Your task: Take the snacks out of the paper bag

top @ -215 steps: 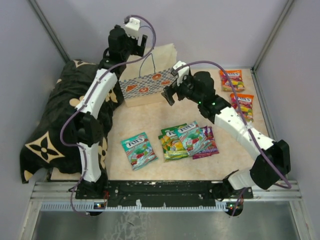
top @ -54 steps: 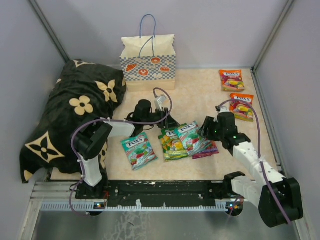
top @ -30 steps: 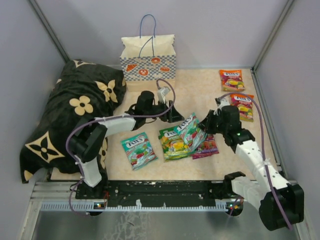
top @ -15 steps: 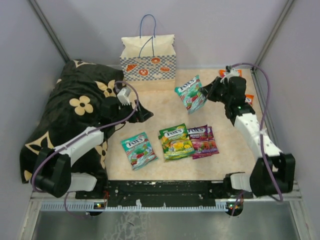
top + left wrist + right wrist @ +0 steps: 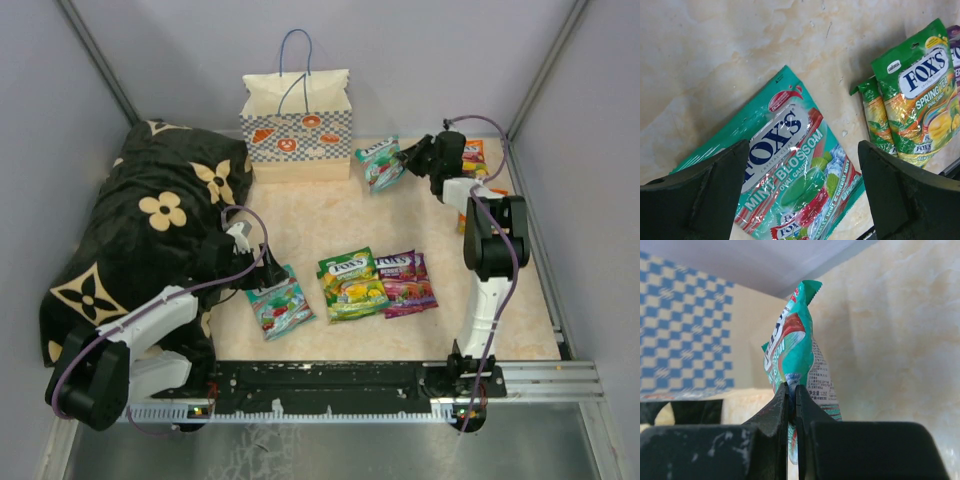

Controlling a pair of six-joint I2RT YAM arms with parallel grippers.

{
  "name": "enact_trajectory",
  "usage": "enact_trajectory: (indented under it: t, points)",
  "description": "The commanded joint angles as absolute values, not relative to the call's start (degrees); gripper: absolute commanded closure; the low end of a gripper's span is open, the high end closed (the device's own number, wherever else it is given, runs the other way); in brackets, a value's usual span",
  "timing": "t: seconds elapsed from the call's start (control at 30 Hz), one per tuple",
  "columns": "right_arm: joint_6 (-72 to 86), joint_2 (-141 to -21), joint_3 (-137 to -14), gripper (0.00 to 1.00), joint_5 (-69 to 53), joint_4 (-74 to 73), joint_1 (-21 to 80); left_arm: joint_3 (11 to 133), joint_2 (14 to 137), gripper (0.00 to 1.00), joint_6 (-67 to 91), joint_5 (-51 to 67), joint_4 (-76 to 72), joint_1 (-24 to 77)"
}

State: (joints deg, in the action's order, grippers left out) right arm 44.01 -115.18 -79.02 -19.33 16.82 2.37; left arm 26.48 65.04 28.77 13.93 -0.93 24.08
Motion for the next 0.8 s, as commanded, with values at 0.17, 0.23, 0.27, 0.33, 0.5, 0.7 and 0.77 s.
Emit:
enact_trajectory:
  t: [0.17, 0.23, 0.27, 0.33, 0.5, 0.7, 0.77]
  points:
    - [50.38, -126.70, -88.60, 1.00, -16.52, 26.50, -1.06, 22.23, 63.65, 0.06, 31.73, 13.90, 0.88, 24.73]
    - [49.93, -126.99, -88.47, 1.00, -16.05, 26.09, -1.66, 21.53, 64.10, 0.06, 32.03, 14.60, 0.92, 24.80]
    - [49.54, -127.02, -88.35, 1.00, -15.85, 25.78, -2.05, 21.26, 64.34, 0.06, 32.05, 14.65, 1.24, 24.84]
    - [48.78, -127.01, -88.39, 1.00, -15.83, 25.14, -2.69, 20.55, 64.72, 0.06, 32.17, 14.51, 1.76, 24.87]
    - [45.57, -126.91, -89.12, 1.00, -15.18, 22.50, -3.52, 19.20, 65.65, 0.06, 32.80, 15.10, 0.54, 24.93]
    - [37.20, -122.96, -93.14, 0.31, -12.40, 14.50, -3.42, 20.97, 64.50, 0.06, 31.09, 13.24, 4.09, 24.92]
    - [32.17, -119.78, -95.26, 0.14, -6.65, 9.02, -2.63, 21.51, 63.51, 0.06, 30.31, 10.90, 6.11, 25.10]
